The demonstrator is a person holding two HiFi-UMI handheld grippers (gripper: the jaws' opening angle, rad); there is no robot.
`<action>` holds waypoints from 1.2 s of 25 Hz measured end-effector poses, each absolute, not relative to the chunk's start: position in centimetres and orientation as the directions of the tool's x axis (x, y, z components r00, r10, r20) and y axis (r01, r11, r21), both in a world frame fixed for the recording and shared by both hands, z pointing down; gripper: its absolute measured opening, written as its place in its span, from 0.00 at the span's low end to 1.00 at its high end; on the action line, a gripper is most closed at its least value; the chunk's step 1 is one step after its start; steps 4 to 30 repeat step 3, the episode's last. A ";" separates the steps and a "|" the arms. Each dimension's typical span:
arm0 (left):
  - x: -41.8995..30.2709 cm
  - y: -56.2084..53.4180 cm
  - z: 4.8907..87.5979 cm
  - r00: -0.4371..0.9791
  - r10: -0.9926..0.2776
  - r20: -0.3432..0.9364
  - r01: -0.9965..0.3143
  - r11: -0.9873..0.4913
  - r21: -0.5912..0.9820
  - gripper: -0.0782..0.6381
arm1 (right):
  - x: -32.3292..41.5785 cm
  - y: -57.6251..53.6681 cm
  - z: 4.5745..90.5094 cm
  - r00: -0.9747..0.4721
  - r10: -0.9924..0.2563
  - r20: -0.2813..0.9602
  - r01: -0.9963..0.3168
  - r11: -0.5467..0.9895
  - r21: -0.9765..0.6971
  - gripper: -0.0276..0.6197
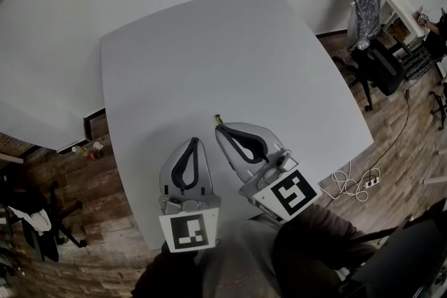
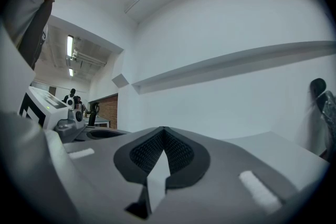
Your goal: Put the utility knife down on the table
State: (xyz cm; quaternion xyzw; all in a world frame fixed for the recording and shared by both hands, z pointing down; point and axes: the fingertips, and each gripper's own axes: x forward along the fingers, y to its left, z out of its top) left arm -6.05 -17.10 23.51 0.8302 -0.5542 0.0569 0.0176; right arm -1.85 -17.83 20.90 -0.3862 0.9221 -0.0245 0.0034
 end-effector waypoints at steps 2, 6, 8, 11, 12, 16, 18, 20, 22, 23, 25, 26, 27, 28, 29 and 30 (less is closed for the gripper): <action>-6.4 -17.3 23.7 0.366 -0.923 0.120 -0.927 -0.372 -0.036 0.11 | -2.2 -18.1 21.1 -0.711 -0.703 0.010 -0.703 0.709 -0.052 0.04; -6.5 -17.3 23.8 0.358 -0.926 0.122 -0.930 -0.365 -0.037 0.11 | -2.4 -18.3 21.2 -0.716 -0.698 0.009 -0.697 0.715 -0.054 0.04; -6.5 -17.3 23.8 0.358 -0.926 0.122 -0.930 -0.365 -0.037 0.11 | -2.4 -18.3 21.2 -0.716 -0.698 0.009 -0.697 0.715 -0.054 0.04; -6.5 -17.3 23.8 0.358 -0.926 0.122 -0.930 -0.365 -0.037 0.11 | -2.4 -18.3 21.2 -0.716 -0.698 0.009 -0.697 0.715 -0.054 0.04; -6.5 -17.3 23.8 0.358 -0.926 0.122 -0.930 -0.365 -0.037 0.11 | -2.4 -18.3 21.2 -0.716 -0.698 0.009 -0.697 0.715 -0.054 0.04; -6.5 -17.3 23.8 0.358 -0.926 0.122 -0.930 -0.365 -0.037 0.11 | -2.4 -18.3 21.2 -0.716 -0.698 0.009 -0.697 0.715 -0.054 0.04; -6.5 -17.3 23.8 0.358 -0.926 0.122 -0.930 -0.365 -0.037 0.11 | -2.4 -18.3 21.2 -0.716 -0.698 0.009 -0.697 0.715 -0.054 0.04; -6.5 -17.3 23.8 0.358 -0.926 0.122 -0.930 -0.365 -0.037 0.11 | -2.4 -18.3 21.2 -0.716 -0.698 0.009 -0.697 0.715 -0.054 0.04; -6.5 -17.3 23.8 0.358 -0.926 0.122 -0.930 -0.365 -0.037 0.11 | -2.4 -18.3 21.2 -0.716 -0.698 0.009 -0.697 0.715 -0.054 0.04; -6.5 -17.3 23.8 0.358 -0.926 0.122 -0.930 -0.365 -0.037 0.11 | -2.4 -18.3 21.2 -0.716 -0.698 0.009 -0.697 0.715 -0.054 0.04; -6.5 -17.3 23.8 0.358 -0.926 0.122 -0.930 -0.365 -0.037 0.11 | -2.4 -18.3 21.2 -0.716 -0.698 0.009 -0.697 0.715 -0.054 0.04; -6.5 -17.3 23.8 0.358 -0.926 0.122 -0.930 -0.365 -0.037 0.11 | -2.4 -18.3 21.2 -0.716 -0.698 0.009 -0.697 0.715 -0.054 0.04; -6.5 -17.3 23.8 0.358 -0.926 0.122 -0.930 -0.365 -0.037 0.11 | -2.4 -18.3 21.2 -0.716 -0.698 0.009 -0.697 0.715 -0.054 0.04; -6.5 -17.3 23.8 0.358 -0.926 0.122 -0.930 -0.365 -0.037 0.11 | -2.4 -18.3 21.2 -0.716 -0.698 0.009 -0.697 0.715 -0.054 0.04; -6.5 -17.3 23.8 0.358 -0.926 0.122 -0.930 -0.365 -0.037 0.11 | -2.4 -18.3 21.2 -0.716 -0.698 0.009 -0.697 0.715 -0.054 0.04; -6.5 -17.3 23.8 0.358 -0.926 0.122 -0.930 -0.365 -0.037 0.11 | -2.4 -18.3 21.2 -0.716 -0.698 0.009 -0.697 0.715 -0.054 0.04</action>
